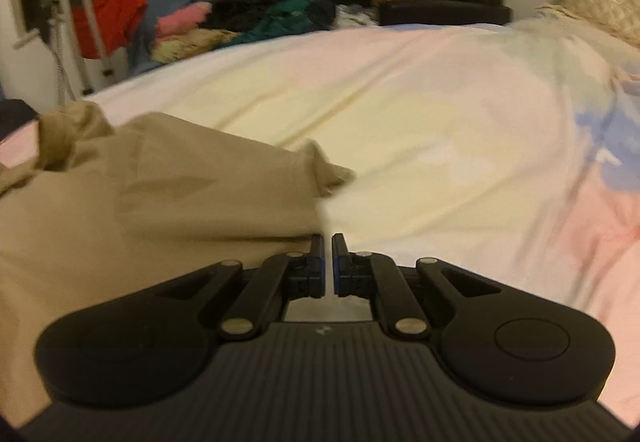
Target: Fold clothes
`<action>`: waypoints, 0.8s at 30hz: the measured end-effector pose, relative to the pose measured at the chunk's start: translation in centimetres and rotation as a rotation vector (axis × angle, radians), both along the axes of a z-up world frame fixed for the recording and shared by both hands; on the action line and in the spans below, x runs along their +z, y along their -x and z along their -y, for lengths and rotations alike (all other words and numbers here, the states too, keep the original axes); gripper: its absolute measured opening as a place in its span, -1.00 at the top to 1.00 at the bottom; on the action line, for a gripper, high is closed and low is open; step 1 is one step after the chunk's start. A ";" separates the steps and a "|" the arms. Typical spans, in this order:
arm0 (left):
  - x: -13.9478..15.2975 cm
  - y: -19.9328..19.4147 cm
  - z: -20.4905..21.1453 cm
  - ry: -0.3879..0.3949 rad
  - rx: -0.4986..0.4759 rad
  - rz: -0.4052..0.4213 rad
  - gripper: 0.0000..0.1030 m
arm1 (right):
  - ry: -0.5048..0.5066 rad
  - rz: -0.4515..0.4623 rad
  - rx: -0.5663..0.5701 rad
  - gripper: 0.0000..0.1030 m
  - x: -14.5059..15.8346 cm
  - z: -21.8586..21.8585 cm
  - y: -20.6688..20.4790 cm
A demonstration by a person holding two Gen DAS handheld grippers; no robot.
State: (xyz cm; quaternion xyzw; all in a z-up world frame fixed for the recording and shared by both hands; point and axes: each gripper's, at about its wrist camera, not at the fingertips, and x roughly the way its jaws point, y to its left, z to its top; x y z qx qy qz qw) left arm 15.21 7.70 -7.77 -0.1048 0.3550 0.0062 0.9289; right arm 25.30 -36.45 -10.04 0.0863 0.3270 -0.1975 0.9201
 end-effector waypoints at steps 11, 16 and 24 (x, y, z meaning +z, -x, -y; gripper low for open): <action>0.4 0.5 1.0 -0.038 -0.064 0.044 -0.55 | -0.118 0.216 0.087 -0.78 7.2 -5.4 9.4; 0.0 -2.8 1.9 -0.072 -0.136 0.031 -0.54 | -0.150 0.329 0.158 -0.78 8.0 -10.6 12.3; 0.3 -16.0 0.5 0.145 -0.097 0.001 -0.54 | -0.105 0.241 0.201 -0.78 4.4 -13.2 8.8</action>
